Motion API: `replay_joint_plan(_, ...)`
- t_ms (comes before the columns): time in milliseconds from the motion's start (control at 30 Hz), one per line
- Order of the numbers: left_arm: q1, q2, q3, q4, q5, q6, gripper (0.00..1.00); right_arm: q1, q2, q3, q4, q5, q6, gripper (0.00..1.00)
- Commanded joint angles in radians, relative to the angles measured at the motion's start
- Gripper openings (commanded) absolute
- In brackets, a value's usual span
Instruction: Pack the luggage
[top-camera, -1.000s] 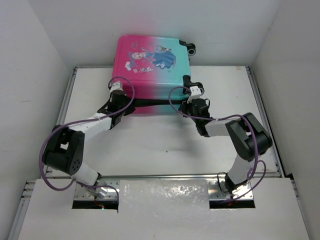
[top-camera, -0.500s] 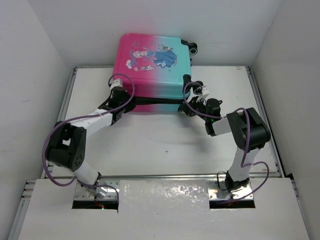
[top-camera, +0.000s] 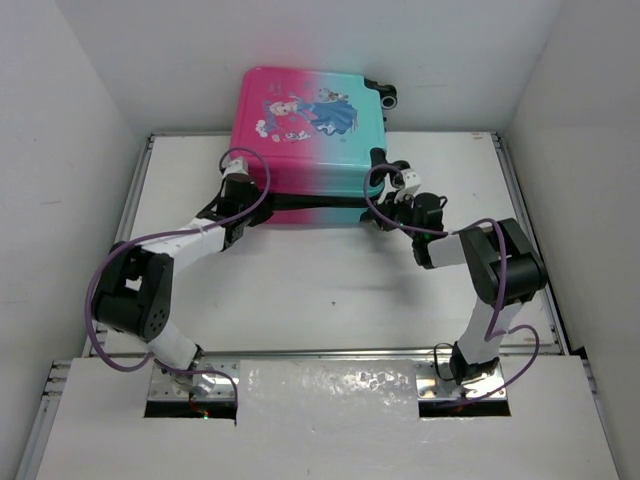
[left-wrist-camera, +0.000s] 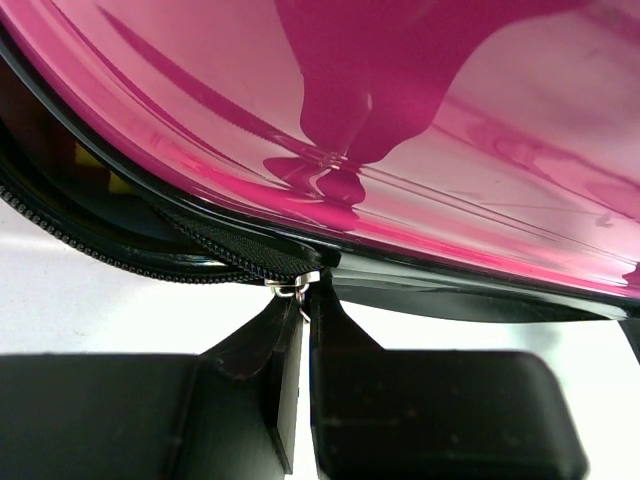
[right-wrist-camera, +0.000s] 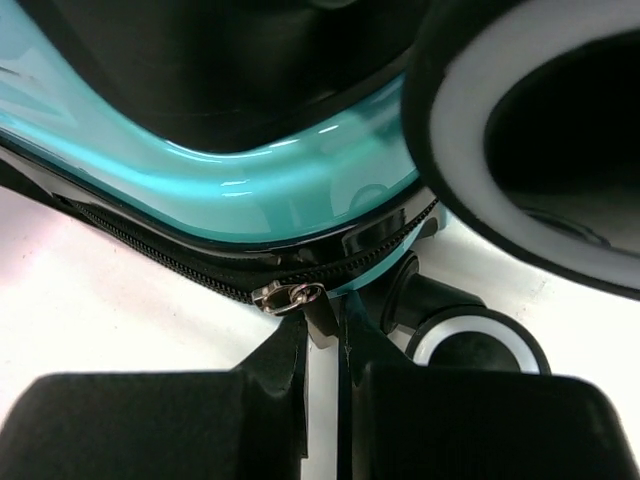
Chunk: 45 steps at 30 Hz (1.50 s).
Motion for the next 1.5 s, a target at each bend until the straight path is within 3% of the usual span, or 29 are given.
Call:
replay_joint_plan(0, 0.032, 0.045, 0.015, -0.026, -0.069, 0.004, 0.0, -0.179, 0.074, 0.181, 0.132, 0.592, -0.013, 0.0)
replay_joint_plan(267, 0.03, 0.059, 0.0, -0.024, -0.082, -0.005, 0.0, -0.217, 0.145, 0.246, 0.207, 0.748, 0.045, 0.0)
replay_joint_plan(367, 0.03, 0.058, 0.0, -0.024, -0.081, -0.007, 0.0, -0.249, 0.165, 0.315, 0.162, 0.791, 0.03, 0.0)
replay_joint_plan(600, 0.032, 0.067, 0.015, -0.04, -0.119, -0.002, 0.0, -0.314, 0.12, 0.278, 0.234, 0.79, 0.047, 0.0)
replay_joint_plan(700, 0.032, 0.082, 0.029, -0.028, -0.081, 0.001, 0.0, -0.358, 0.166, 0.363, 0.199, 0.525, 0.128, 0.0)
replay_joint_plan(733, 0.032, 0.084, 0.03, -0.023, -0.076, 0.002, 0.0, -0.369, 0.198, 0.429, 0.157, 0.298, 0.148, 0.0)
replay_joint_plan(767, 0.032, 0.085, 0.032, -0.017, -0.069, 0.005, 0.0, -0.371, 0.206, 0.452, 0.138, 0.184, 0.156, 0.0)
replay_joint_plan(800, 0.033, 0.084, 0.038, -0.014, -0.059, 0.009, 0.0, -0.368, 0.203, 0.462, 0.112, 0.122, 0.165, 0.03)
replay_joint_plan(833, 0.032, 0.082, 0.043, -0.014, -0.055, 0.012, 0.0, -0.352, 0.191, 0.451, 0.072, 0.094, 0.185, 0.12)
replay_joint_plan(900, 0.033, 0.072, 0.047, -0.014, -0.049, 0.016, 0.0, -0.335, 0.096, 0.329, 0.058, 0.121, 0.2, 0.41)
replay_joint_plan(967, 0.032, 0.056, 0.047, -0.008, -0.041, 0.019, 0.0, -0.303, -0.017, 0.158, 0.083, 0.161, 0.205, 0.52)
replay_joint_plan(1100, 0.032, 0.047, 0.062, -0.011, 0.029, 0.047, 0.0, -0.227, -0.14, -0.027, 0.061, 0.164, 0.153, 0.57)
replay_joint_plan(1200, 0.03, 0.042, 0.059, -0.008, 0.049, 0.061, 0.0, -0.098, -0.2, -0.107, 0.064, 0.152, 0.131, 0.58)
replay_joint_plan(1467, 0.03, 0.044, 0.053, 0.018, 0.121, 0.081, 0.0, 0.027, -0.144, -0.02, 0.012, 0.147, 0.071, 0.71)
